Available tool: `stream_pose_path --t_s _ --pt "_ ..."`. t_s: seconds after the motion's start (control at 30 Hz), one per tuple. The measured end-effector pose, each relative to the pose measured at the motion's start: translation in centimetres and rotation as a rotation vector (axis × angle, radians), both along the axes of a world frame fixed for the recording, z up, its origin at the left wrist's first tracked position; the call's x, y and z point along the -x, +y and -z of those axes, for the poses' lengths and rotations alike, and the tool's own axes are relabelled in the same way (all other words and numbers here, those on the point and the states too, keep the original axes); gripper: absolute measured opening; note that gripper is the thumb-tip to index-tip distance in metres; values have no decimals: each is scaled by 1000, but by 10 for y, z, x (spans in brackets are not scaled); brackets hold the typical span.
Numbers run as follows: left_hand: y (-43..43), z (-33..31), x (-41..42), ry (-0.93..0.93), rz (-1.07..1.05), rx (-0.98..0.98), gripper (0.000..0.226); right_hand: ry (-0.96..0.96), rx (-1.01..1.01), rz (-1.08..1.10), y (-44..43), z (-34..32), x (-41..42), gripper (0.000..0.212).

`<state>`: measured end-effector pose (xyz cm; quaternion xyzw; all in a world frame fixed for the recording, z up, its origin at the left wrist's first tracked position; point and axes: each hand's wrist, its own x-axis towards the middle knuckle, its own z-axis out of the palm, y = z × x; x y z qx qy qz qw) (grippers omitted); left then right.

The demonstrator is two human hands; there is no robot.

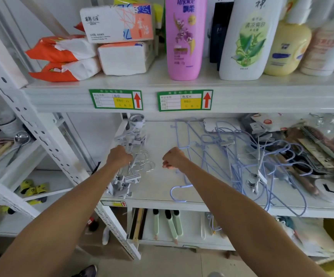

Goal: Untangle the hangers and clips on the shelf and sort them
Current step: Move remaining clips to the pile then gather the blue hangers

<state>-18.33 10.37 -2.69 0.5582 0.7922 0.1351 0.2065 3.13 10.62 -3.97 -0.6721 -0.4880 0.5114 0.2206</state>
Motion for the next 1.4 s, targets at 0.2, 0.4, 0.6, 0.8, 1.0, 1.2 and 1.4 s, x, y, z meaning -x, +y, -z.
stream_pose_path --t_s 0.2,0.4,0.6,0.8,1.0,1.2,1.4 --pt "-7 -6 -25 216 -53 -164 56 23 -51 20 -13 -7 -27 24" --pt "-21 -13 -74 126 19 -187 46 -24 -120 48 -32 -17 -77 6" --pt "-33 -3 -131 -41 247 -185 22 -233 -209 89 -30 -32 -150 19" --pt "-46 17 -194 -72 324 -38 21 -622 -221 204 -48 -33 -262 36" --pt "-64 26 -262 14 324 -99 41 -537 -45 130 -69 -7 -307 36" --pt "-78 39 -295 -54 361 -142 31 -486 11 117 -72 -1 -301 20" --pt "-78 35 -306 -252 326 -91 14 -486 -89 225 -76 -4 -303 8"
